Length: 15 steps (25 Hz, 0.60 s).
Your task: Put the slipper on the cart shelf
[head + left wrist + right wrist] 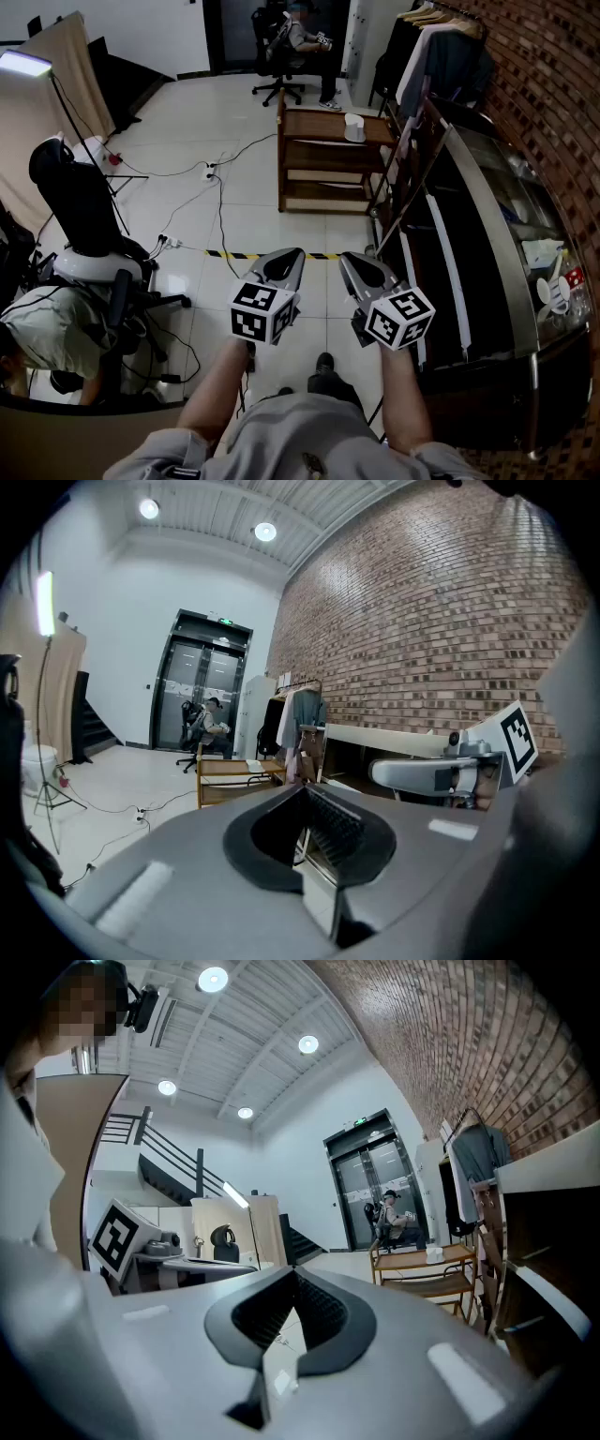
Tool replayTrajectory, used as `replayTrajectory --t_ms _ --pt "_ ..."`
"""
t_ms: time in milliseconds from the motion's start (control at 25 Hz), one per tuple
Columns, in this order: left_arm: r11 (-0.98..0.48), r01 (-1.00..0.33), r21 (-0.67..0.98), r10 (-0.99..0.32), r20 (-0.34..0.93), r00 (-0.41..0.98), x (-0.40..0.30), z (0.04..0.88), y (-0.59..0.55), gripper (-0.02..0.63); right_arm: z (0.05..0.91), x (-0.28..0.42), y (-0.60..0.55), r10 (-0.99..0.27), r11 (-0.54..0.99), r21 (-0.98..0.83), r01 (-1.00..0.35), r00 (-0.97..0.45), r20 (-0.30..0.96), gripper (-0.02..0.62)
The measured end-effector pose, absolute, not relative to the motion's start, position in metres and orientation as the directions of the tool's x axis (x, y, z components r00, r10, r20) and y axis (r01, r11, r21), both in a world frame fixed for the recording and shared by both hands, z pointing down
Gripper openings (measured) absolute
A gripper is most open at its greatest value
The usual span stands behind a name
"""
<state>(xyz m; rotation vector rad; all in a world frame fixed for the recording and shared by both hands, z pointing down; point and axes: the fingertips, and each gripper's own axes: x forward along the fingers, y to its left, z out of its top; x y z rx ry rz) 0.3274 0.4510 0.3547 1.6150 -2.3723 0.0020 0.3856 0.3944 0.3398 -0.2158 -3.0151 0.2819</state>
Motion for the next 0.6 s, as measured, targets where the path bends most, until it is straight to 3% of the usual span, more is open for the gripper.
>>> replayTrajectory --t_ms 600 --pt "0.431 -0.890 0.146 -0.890 0.230 -0.393 0.242 0.354 0.318 0.006 0.331 0.297 0.255 0.205 0.969 -0.162 0.189 -0.975 0.086 0.000"
